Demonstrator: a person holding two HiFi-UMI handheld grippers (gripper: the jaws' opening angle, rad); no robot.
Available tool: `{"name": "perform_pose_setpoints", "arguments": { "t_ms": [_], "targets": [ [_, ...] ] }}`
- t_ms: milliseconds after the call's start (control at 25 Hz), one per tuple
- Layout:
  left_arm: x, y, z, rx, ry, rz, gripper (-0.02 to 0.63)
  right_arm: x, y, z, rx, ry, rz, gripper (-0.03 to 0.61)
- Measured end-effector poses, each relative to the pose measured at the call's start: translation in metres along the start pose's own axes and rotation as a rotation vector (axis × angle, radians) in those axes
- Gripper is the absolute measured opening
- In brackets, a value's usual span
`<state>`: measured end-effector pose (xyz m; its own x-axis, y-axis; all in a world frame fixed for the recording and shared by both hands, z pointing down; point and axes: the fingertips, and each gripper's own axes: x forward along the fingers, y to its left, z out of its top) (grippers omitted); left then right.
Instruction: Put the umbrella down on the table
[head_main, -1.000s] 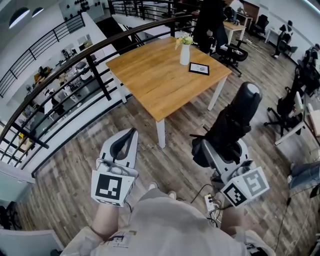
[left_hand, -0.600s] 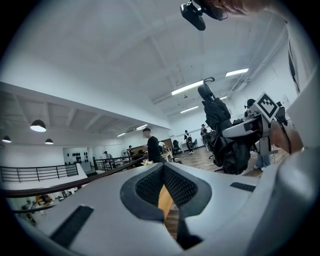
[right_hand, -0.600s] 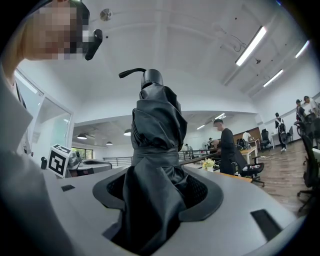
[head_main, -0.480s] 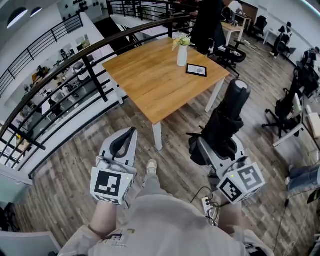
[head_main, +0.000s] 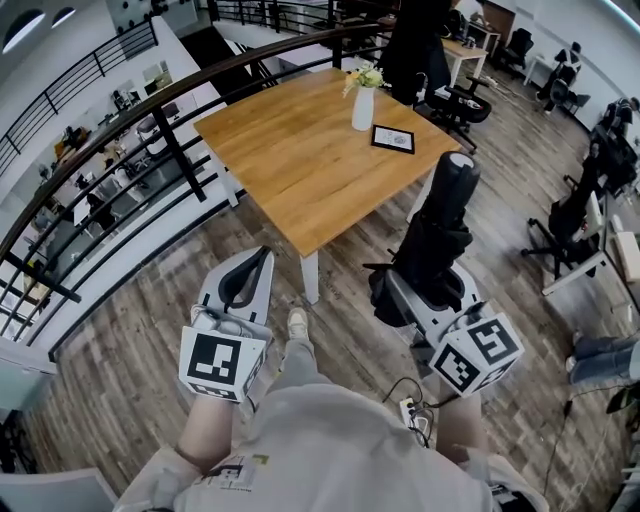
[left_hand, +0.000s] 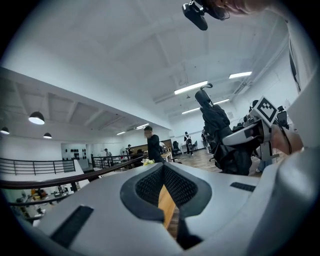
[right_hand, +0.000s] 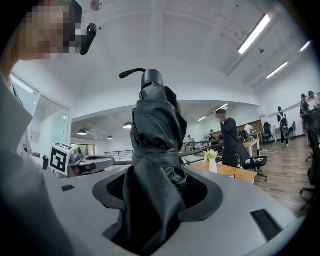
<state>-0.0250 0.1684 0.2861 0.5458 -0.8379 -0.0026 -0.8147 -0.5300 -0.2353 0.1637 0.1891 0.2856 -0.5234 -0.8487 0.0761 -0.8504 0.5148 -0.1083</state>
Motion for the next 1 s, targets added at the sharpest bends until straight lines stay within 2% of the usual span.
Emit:
{"name": "perform_pose_setpoints", "arguments": {
  "t_ms": [240, 440, 720, 1000],
  "targets": [
    [0.043, 0.04, -0.019, -0.059, 0.023, -0.004, 0.017, 0.062, -0.023, -0.015, 0.006, 0.075, 0.018, 0.282],
    [0.105, 0.09, -0.041, -0.084, 0.05, -0.027, 0.017, 0.146, -0.054, -0.018, 0.071, 0.114, 0.024, 0.282],
    [0.18, 0.17, -0.079, -0.119, 0.097, -0.035, 0.017, 0.259, -0.09, -0.029, 0.081, 0.218, 0.007, 0.282],
    [0.252, 0.238, -0.115, -0.141, 0.147, -0.079, 0.017, 0.372, -0.119, -0.039, 0.094, 0.312, 0.021, 0.279]
  ]
}}
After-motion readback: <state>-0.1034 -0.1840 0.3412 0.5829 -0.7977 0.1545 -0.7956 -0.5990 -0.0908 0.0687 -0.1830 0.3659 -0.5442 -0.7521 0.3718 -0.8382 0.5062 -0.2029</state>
